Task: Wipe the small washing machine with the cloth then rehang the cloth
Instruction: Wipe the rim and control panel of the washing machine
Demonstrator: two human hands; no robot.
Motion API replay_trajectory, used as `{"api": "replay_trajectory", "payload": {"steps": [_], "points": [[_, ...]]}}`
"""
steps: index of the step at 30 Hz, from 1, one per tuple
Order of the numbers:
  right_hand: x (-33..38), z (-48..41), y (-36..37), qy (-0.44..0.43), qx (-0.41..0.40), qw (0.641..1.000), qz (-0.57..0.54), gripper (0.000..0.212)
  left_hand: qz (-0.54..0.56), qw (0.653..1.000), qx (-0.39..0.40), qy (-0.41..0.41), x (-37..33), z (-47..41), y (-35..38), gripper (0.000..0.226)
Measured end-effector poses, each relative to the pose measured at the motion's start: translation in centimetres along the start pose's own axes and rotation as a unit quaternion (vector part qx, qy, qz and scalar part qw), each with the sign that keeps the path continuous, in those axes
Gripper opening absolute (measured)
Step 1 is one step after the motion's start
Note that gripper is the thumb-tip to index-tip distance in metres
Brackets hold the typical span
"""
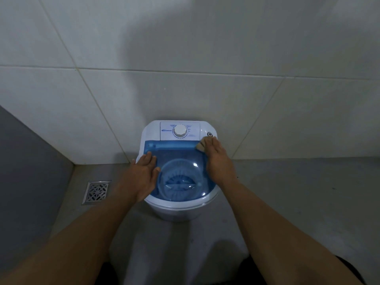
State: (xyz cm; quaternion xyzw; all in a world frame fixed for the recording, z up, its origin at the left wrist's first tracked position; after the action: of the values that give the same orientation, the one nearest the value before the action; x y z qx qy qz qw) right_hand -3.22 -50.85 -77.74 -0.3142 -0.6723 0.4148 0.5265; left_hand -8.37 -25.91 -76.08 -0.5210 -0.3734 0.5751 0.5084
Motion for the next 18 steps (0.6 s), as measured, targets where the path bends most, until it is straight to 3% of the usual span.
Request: {"api": "replay_trajectory", "payload": {"steps": [3, 9, 14, 18], "points": [[-1.2, 1.5, 0.5, 0.033, -0.026, 0.998, -0.036, 0.081, 0.014, 1.000, 0.015, -0.006, -0.5, -0.2, -0.7, 0.053], [1.9, 3.6, 1.5, 0.042, -0.042, 0.998, 0.007, 0.077, 0.010, 0.999, 0.036, -0.030, -1.9, 0.1, -2.8, 0.045], [6.9, 4.4, 3.6, -0.064, 0.023, 0.997, 0.022, 0.082, 0.026, 0.996, 0.057, -0.064, -2.4, 0.6, -3.7, 0.049], [6.2, 4.9, 3.2, -0.121, 0.052, 0.991, 0.026, 0.088, 0.043, 0.995, 0.060, -0.073, -2.0, 0.6, -4.0, 0.055]]}}
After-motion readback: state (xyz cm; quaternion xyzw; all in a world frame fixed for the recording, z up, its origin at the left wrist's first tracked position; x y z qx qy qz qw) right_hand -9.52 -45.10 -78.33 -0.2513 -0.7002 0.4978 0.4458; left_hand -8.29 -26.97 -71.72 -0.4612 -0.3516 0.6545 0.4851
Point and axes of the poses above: each hand's wrist, its own z-axis away from the middle knuckle, its own y-axis out of the palm, x = y × z, the point moved 2 cm from there along -z, towards the middle knuckle, and after that the axes turned 5 degrees about -y, right-handed, at the moved point
